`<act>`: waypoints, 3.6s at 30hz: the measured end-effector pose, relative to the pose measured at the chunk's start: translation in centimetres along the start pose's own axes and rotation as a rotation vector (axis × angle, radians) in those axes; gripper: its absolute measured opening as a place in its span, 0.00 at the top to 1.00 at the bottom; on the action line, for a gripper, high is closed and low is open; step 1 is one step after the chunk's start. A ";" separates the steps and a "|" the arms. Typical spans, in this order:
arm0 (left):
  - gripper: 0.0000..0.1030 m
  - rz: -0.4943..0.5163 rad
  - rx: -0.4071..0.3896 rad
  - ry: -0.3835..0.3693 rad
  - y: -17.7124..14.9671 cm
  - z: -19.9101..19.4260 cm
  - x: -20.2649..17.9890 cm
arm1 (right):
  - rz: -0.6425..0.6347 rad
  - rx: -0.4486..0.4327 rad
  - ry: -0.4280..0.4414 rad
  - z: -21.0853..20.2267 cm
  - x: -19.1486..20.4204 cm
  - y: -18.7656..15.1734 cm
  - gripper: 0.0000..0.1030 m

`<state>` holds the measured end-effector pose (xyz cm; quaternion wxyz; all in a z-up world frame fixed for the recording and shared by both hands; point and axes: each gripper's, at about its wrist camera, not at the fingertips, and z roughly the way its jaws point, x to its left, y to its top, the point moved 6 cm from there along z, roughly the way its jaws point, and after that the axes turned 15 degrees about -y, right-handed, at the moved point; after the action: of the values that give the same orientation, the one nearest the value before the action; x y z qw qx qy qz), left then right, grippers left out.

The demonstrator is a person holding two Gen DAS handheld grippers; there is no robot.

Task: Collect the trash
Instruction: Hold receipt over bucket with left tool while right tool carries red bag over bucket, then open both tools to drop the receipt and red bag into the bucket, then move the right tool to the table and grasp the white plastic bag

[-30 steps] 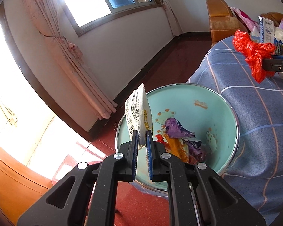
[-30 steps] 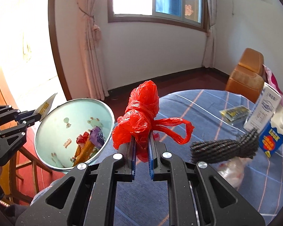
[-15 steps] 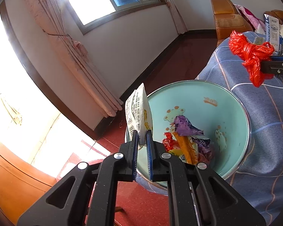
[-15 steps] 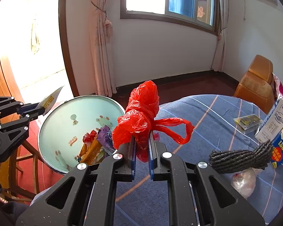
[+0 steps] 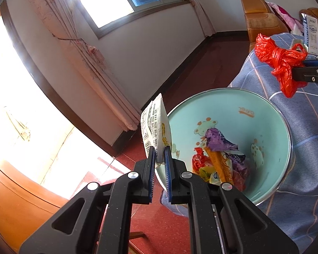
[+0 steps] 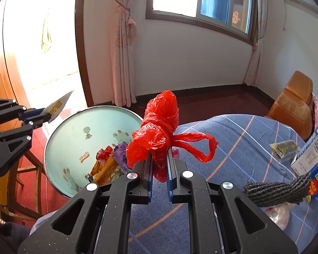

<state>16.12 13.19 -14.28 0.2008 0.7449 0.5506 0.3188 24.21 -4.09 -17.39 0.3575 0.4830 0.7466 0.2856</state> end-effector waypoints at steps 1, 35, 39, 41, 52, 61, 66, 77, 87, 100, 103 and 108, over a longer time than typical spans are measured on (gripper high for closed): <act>0.92 0.001 0.001 0.004 0.0 0.0 0.1 | -0.003 0.000 0.001 0.0 0.1 0.0 0.89; 0.92 0.008 0.008 0.022 -0.2 0.2 0.7 | -0.076 -0.019 0.024 0.7 3.2 1.8 0.89; 0.92 0.008 0.009 0.021 -0.2 0.3 0.6 | -0.073 -0.016 0.024 0.8 3.2 1.9 0.89; 0.92 0.008 0.008 0.020 -0.2 0.2 0.6 | -0.075 -0.016 0.025 0.8 3.2 1.9 0.89; 0.91 0.013 0.007 0.012 -0.2 0.4 0.1 | -0.086 -0.027 0.035 0.5 3.5 2.0 0.89; 0.88 0.014 0.007 0.006 -0.2 0.4 -0.1 | -0.078 -0.020 0.052 0.7 3.4 1.8 0.86; 0.80 0.013 -0.001 0.017 -0.1 0.2 0.1 | -0.080 -0.011 0.063 0.9 3.7 1.6 0.76; 0.38 0.002 -0.026 0.056 0.0 -0.3 0.8 | -0.053 -0.009 0.057 1.0 3.3 1.4 0.53; 0.22 0.012 -0.028 0.038 0.1 -0.3 -0.3 | -0.017 0.010 0.017 0.4 2.3 0.4 0.41; 0.19 0.035 -0.039 -0.088 -0.1 0.7 -5.4 | 0.339 0.173 -0.266 -3.0 -11.9 -7.8 0.41; 0.19 0.050 -0.041 -0.105 -0.2 0.6 -6.5 | 0.433 0.254 -0.314 -2.4 -15.0 -10.2 0.41; 0.18 0.048 -0.048 -0.135 -0.1 0.4 -7.4 | 0.469 0.306 -0.302 -0.9 -16.3 -10.7 0.62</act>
<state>14.92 6.24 -16.46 0.2475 0.7727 0.5100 0.2856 22.46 -23.21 -20.95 0.3117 0.7271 0.5877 0.1697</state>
